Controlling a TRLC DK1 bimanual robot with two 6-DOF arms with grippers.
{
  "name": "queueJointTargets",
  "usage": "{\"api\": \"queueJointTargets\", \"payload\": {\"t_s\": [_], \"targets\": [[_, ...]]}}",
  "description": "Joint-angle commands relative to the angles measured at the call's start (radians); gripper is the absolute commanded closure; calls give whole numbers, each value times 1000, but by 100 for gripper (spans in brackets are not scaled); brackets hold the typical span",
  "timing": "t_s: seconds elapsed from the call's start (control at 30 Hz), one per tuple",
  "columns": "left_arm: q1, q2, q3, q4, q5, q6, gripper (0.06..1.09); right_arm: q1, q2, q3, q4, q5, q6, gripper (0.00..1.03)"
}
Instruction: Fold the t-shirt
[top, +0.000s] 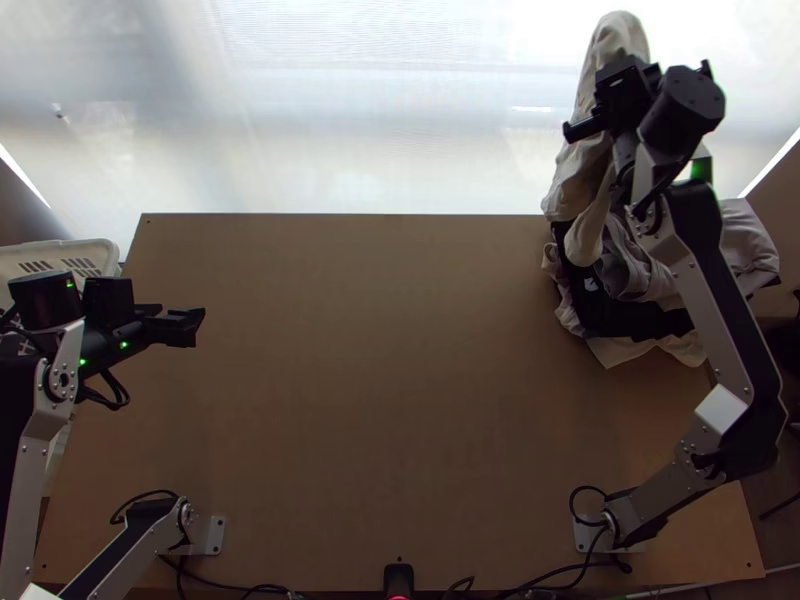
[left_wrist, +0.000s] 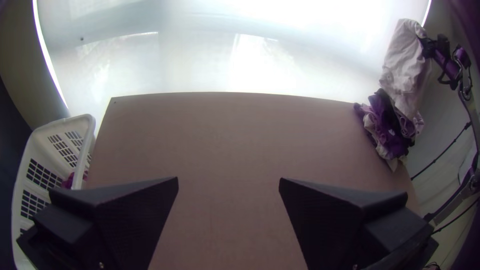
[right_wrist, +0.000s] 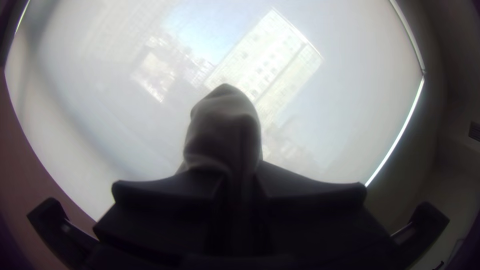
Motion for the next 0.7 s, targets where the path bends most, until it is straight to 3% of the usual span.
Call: {"api": "queueJointTargets", "payload": {"t_s": [0.0, 0.43, 0.67], "targets": [[-6, 4, -9, 6, -7, 3, 10, -103, -3, 29, -70, -58, 57, 100], [-61, 27, -7, 6, -47, 7, 10, -550, -9, -123, -71, -281, 170, 100], [-97, 39, -7, 4, -70, 16, 10, -764, -21, -340, 1, -358, 183, 100]]}}
